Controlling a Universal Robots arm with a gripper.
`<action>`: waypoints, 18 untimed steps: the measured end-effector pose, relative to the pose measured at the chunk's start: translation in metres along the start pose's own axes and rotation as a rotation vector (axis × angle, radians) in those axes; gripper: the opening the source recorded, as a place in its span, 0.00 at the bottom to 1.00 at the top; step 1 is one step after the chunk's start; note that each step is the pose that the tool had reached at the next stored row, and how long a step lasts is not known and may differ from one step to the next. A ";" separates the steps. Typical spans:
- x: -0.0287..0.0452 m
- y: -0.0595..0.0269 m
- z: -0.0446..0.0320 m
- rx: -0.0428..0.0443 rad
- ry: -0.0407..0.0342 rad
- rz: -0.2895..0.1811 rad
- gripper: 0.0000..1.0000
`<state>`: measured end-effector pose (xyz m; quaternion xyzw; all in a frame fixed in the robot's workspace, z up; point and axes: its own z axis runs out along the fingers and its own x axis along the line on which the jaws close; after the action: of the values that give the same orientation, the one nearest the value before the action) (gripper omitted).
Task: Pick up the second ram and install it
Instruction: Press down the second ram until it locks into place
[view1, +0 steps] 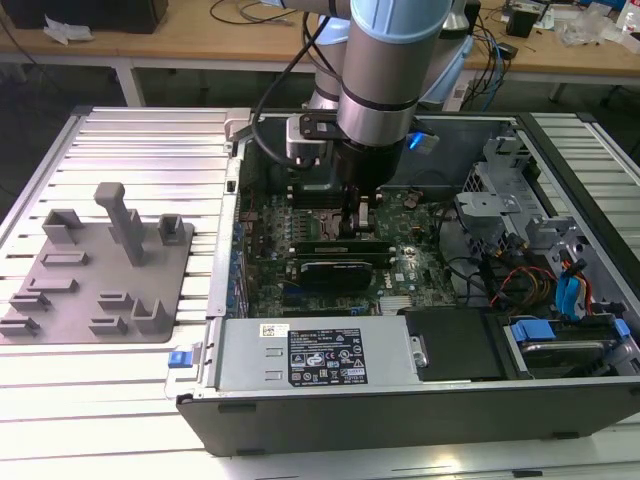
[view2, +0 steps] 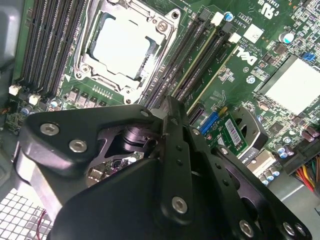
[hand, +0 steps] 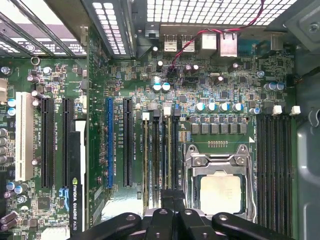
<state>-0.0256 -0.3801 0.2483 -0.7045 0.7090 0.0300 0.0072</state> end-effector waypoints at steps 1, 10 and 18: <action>0.0000 0.0000 0.0000 0.0000 0.0000 0.000 0.08; 0.0000 -0.0079 -0.0005 0.0000 0.0000 0.000 0.08; -0.0002 -0.0284 -0.0001 -0.0001 -0.0001 0.000 0.08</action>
<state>0.0028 -0.3801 0.2475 -0.7045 0.7090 0.0301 0.0072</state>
